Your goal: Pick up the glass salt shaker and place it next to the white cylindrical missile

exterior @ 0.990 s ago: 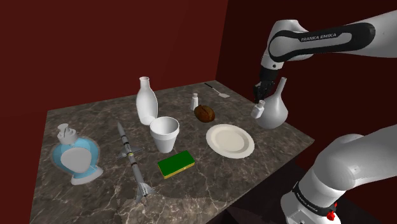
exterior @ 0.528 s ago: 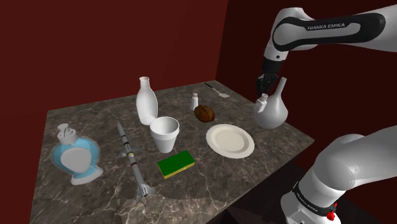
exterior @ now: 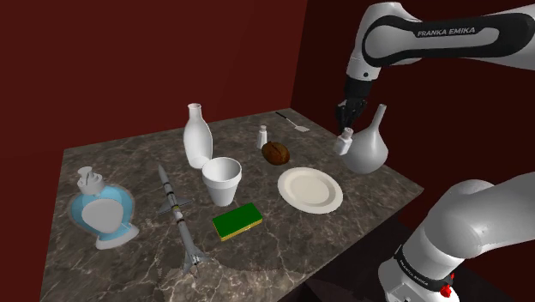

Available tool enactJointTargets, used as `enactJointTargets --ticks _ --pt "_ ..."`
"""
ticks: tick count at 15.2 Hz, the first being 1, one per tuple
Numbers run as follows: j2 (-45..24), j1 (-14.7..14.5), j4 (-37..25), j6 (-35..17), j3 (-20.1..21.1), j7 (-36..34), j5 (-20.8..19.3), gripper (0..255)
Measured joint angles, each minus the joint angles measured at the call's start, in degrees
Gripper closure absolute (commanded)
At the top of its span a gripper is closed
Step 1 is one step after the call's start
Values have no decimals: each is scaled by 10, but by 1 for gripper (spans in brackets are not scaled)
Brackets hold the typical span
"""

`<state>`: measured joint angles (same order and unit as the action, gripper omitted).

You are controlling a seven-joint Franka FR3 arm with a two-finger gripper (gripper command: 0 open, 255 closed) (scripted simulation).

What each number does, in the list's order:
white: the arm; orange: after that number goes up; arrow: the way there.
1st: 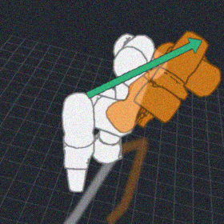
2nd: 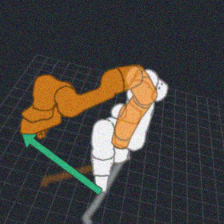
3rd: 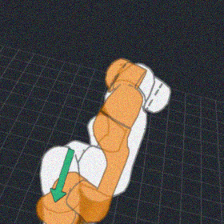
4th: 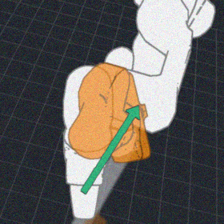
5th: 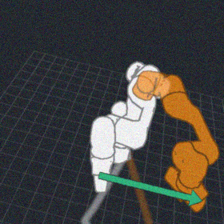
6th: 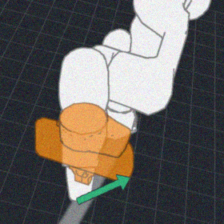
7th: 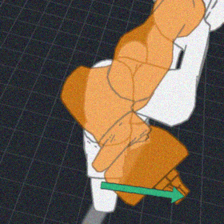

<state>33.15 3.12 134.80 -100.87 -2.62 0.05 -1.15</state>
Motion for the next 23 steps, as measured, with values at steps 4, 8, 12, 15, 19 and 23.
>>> enactJointTargets --ticks 4,8,12,15,19,23 --pt "3 -24 1 2 47 -58 27 255" --pt "-6 -47 -7 0 94 -114 53 255" --pt "-17 -66 -23 0 135 -166 75 255" --pt "-34 -81 -35 -7 172 -211 91 255" --pt "-73 -96 -72 -15 218 -269 103 255" --pt "-116 -108 -116 -18 264 -329 106 255"
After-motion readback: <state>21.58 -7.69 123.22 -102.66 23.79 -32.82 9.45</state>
